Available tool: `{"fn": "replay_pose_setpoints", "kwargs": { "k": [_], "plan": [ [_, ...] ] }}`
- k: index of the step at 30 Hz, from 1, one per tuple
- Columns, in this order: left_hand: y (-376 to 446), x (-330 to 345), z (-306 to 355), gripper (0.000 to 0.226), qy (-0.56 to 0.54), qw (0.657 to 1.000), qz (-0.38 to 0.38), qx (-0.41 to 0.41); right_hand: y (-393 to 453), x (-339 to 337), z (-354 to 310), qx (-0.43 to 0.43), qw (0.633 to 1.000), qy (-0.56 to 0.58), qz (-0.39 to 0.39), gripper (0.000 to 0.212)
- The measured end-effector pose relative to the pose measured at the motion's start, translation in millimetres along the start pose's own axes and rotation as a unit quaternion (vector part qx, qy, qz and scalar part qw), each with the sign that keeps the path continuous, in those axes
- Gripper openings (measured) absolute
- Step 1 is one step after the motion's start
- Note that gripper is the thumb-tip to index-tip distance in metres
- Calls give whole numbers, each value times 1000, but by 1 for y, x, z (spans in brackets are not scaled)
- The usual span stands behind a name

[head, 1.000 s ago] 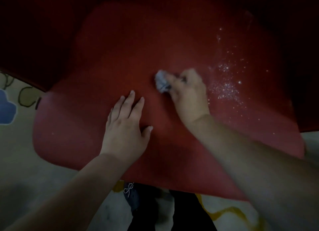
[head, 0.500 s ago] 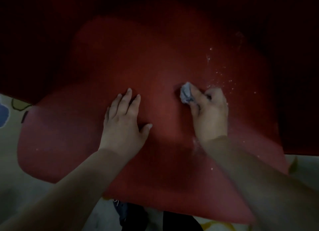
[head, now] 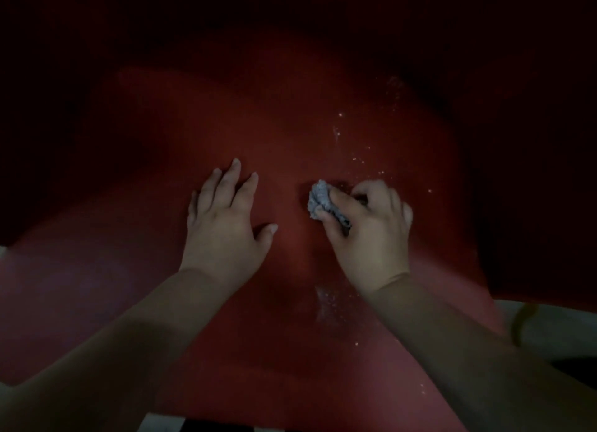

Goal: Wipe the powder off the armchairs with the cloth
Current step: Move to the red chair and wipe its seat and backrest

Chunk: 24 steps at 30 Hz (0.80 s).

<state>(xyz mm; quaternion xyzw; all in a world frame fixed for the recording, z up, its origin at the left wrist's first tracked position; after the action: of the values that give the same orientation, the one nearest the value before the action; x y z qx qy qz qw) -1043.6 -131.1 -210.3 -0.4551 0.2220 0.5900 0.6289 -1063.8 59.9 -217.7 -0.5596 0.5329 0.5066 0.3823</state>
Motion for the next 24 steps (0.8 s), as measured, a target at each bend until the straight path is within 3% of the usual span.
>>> {"fn": "replay_pose_setpoints", "kwargs": {
  "k": [5, 8, 10, 15, 20, 24],
  "plan": [
    [11, 1, 2, 78, 13, 1000, -8, 25, 7, 3, -2, -31, 999, 19, 5, 37],
    [15, -1, 0, 78, 21, 999, -15, 43, 12, 9, -11, -107, 993, 50, -11, 47],
    [18, 0, 2, 77, 26, 998, -23, 51, 26, 14, -7, -148, 988, 36, -6, 44],
    [37, 0, 10, 75, 38, 996, -27, 73, 34, 15, 25, 15, 997, 75, 25, 36],
    [61, -1, 20, 77, 36, 994, -32, 99, 45, 24, 9, -40, 993, 113, 25, 32],
    [77, -5, 23, 78, 37, 992, -37, 114, 92, 30, 26, 12, 991, 102, 81, 44]
  ]
}}
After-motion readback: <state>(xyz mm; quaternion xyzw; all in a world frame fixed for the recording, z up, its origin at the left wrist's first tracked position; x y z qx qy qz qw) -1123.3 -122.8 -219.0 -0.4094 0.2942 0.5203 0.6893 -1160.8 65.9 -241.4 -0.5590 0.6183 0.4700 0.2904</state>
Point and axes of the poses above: each hand's wrist, its own y-axis towards the middle knuckle, its own x-axis out of the palm, z = x × y, the point moved 1 cm from there along y, towards the middle knuckle, and after that the axes turned 11 degrees about -y, right-handed, at the moved point
